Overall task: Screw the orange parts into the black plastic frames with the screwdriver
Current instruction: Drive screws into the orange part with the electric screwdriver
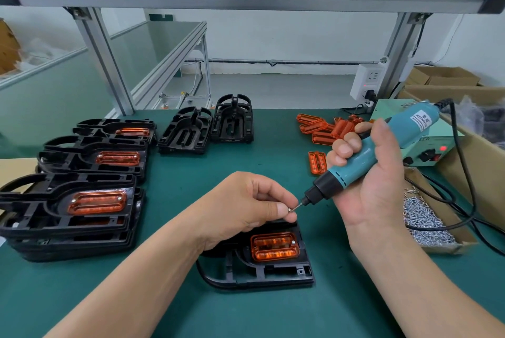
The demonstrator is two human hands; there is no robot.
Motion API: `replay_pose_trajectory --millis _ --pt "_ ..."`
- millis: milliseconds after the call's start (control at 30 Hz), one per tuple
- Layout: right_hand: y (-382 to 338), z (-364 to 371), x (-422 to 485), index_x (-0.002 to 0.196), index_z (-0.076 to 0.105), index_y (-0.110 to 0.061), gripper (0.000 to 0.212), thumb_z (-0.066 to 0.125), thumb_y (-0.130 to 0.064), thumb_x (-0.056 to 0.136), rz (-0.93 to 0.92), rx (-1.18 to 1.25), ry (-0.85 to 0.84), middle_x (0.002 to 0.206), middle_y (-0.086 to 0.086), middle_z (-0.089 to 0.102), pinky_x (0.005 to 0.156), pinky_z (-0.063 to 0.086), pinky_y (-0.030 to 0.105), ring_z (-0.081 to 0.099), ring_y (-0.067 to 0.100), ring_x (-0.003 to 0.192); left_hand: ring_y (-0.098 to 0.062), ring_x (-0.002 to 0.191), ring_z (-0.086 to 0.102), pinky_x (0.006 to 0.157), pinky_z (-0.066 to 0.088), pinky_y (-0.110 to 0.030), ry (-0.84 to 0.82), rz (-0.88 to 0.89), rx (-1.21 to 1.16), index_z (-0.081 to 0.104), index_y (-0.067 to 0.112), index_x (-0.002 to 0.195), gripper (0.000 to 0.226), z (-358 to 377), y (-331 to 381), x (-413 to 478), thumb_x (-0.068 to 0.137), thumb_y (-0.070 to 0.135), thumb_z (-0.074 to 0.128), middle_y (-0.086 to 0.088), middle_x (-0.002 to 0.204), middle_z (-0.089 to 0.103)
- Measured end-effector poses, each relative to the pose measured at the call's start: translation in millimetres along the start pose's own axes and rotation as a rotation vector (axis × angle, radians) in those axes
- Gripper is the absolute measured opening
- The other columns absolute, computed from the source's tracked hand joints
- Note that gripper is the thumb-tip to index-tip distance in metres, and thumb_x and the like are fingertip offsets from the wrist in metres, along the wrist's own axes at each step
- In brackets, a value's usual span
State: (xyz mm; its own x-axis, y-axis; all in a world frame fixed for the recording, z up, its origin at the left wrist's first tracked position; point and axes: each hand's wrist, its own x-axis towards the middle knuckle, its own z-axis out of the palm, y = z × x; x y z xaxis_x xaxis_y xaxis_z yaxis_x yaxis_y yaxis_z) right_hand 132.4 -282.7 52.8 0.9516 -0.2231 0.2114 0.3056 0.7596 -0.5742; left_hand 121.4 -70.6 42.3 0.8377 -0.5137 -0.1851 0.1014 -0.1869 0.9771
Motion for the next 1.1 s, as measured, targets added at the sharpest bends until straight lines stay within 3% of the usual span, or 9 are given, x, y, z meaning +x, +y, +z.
replay_pose_trajectory --millis 300,700,833,1100 --pt "0 -1 1 0.092 0.058 -0.016 0.02 0.059 -0.031 0.105 0.003 0.006 0.004 0.075 -0.002 0.049 0.059 0.047 0.021 0.05 0.01 0.064 -0.002 0.045 0.038 0.044 0.028 -0.014 -0.02 0.017 0.005 0.078 0.009 0.105 0.012 1 1 -1 0.096 0.004 0.072 -0.014 0.099 0.08" --pt "2 -1 1 0.092 0.059 -0.016 0.02 0.061 -0.031 0.105 -0.003 -0.007 0.012 0.075 -0.002 0.05 0.06 0.048 0.022 0.051 0.01 0.064 -0.005 0.047 0.035 0.044 0.03 -0.013 -0.027 0.024 0.029 0.079 0.015 0.101 0.011 0 1 -1 0.092 0.011 0.077 -0.013 0.099 0.08" --pt "3 0 0 0.093 0.059 -0.016 0.021 0.061 -0.033 0.106 -0.025 -0.016 0.018 0.076 -0.002 0.051 0.061 0.048 0.022 0.051 0.01 0.065 0.0 0.047 0.046 0.044 0.032 -0.01 -0.002 0.048 0.036 0.08 0.017 0.098 0.012 1 0 0 0.087 0.014 0.082 -0.016 0.099 0.079" --pt "10 5 -4 0.096 0.057 -0.016 0.023 0.062 -0.037 0.104 -0.02 -0.056 0.049 0.077 -0.002 0.05 0.064 0.046 0.023 0.053 0.011 0.066 -0.002 0.075 0.069 0.058 0.043 -0.005 0.042 0.104 0.131 0.077 0.029 0.101 0.019 -4 -5 2 0.088 0.016 0.083 -0.004 0.095 0.081"
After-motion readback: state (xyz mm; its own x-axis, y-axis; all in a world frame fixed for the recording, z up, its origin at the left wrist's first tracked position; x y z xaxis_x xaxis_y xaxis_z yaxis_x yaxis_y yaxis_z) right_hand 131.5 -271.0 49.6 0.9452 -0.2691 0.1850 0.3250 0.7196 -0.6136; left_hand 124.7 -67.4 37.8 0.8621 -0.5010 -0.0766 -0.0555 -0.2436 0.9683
